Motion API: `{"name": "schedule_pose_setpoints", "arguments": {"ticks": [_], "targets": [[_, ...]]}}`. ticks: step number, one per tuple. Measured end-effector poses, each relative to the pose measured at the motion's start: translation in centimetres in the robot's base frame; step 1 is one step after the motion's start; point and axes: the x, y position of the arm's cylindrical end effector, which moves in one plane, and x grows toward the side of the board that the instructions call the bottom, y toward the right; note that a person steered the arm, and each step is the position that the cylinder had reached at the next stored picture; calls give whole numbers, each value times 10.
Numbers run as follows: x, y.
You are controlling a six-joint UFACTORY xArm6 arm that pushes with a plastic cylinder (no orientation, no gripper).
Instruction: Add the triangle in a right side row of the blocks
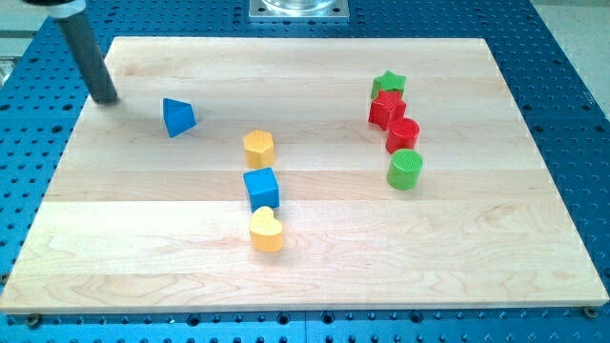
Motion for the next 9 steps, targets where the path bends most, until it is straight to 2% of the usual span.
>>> {"name": "schedule_pose_setpoints", "arguments": {"ticks": [1, 2, 3, 6, 7, 8, 9], "targets": [[44, 49], [50, 128], [37, 161], [-98, 53], [-123, 29], [-121, 88], [-106, 112]]}}
